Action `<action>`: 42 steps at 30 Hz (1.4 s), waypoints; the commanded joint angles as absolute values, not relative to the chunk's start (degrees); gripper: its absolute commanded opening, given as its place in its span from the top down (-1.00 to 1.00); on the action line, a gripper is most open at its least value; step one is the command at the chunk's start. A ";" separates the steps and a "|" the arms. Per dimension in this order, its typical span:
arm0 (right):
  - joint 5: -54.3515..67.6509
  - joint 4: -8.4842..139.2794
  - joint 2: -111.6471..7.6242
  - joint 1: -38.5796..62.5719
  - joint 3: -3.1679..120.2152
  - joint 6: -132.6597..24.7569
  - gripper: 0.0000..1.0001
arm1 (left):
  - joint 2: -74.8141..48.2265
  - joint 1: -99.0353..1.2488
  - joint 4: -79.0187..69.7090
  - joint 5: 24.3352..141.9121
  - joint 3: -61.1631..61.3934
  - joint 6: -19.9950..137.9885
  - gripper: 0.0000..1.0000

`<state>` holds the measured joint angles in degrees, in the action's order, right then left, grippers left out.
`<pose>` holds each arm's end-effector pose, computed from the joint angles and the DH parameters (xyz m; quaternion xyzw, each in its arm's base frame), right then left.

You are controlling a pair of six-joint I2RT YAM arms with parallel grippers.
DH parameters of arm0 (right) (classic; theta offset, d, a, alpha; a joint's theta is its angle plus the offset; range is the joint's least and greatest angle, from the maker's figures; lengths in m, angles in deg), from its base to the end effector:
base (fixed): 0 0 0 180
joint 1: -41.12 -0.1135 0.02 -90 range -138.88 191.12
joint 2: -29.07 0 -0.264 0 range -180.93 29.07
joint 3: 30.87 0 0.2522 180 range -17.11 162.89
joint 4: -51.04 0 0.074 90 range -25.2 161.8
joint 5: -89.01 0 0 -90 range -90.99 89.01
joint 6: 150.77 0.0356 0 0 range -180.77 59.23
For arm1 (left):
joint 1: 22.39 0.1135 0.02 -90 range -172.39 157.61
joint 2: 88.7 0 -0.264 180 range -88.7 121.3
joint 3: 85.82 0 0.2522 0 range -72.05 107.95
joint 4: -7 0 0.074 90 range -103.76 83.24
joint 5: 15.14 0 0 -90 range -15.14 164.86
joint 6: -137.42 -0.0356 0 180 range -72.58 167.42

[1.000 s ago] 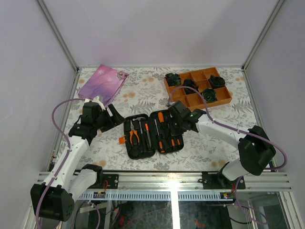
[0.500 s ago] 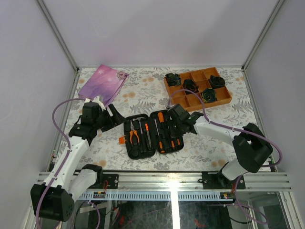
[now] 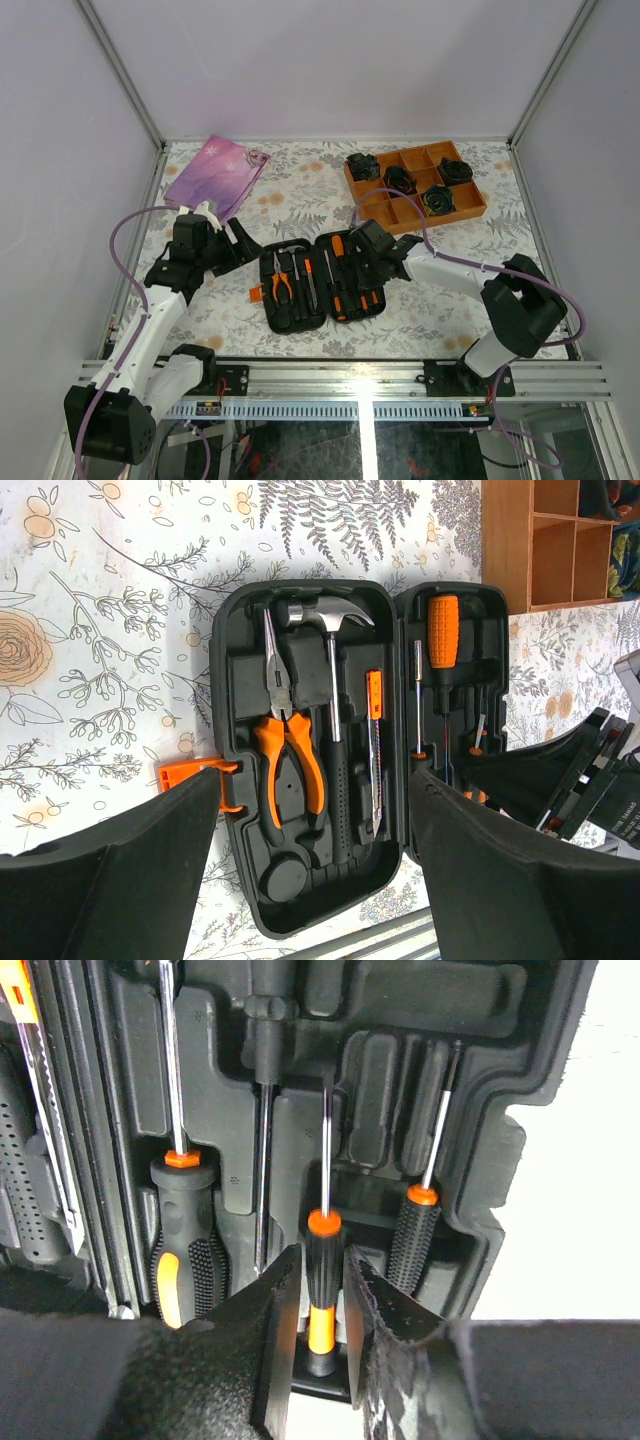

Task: Sort the tools into containers
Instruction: Place the screwdriver in the storage box.

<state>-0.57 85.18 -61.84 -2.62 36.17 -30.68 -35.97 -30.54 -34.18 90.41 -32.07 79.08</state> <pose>0.2259 0.2165 0.1825 -0.1152 0.9543 0.1683 0.2182 0.1917 -0.0371 0.2582 -0.1273 0.8913 -0.2575 0.3508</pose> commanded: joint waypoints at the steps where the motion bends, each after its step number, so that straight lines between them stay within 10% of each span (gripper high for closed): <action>1: -4.04 89.09 -57.98 -2.36 38.42 -31.05 0.36 | -36.24 -30.05 -31.34 91.85 -32.38 78.27 -0.47; 42: 0.31 89.49 -64.43 -2.32 41.12 -32.29 0.74 | -36.23 -30.08 -31.08 92.28 -32.53 78.18 -0.47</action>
<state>-0.26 89.69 -62.98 -2.58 39.07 -31.71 -35.97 -30.54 -33.78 91.20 -32.07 79.08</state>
